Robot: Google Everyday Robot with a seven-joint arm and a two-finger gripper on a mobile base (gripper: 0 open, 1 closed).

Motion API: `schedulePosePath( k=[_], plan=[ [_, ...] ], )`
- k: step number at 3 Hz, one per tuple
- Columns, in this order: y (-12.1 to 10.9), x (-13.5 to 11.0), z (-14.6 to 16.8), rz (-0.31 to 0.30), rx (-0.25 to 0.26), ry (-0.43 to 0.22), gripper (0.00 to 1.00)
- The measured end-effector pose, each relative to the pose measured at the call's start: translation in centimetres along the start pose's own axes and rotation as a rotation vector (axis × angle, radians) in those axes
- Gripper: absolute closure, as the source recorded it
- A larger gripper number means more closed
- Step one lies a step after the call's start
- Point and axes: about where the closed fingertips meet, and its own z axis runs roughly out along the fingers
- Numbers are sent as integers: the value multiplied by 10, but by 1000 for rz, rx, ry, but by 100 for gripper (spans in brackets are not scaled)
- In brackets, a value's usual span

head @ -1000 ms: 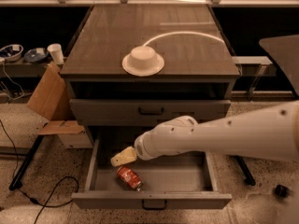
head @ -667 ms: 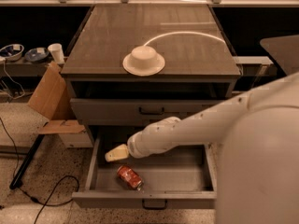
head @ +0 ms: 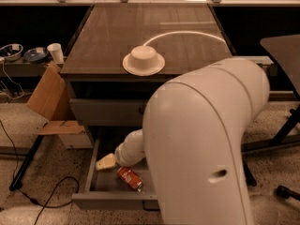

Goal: Pick coke can from middle drawer and place on counter

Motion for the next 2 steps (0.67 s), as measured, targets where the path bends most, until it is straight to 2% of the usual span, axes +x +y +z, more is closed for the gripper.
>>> schedulePosePath(
  k=[1, 2],
  plan=[
    [-4, 14, 23, 12, 9, 47, 0],
    [-20, 31, 44, 8, 42, 96, 0]
  ],
)
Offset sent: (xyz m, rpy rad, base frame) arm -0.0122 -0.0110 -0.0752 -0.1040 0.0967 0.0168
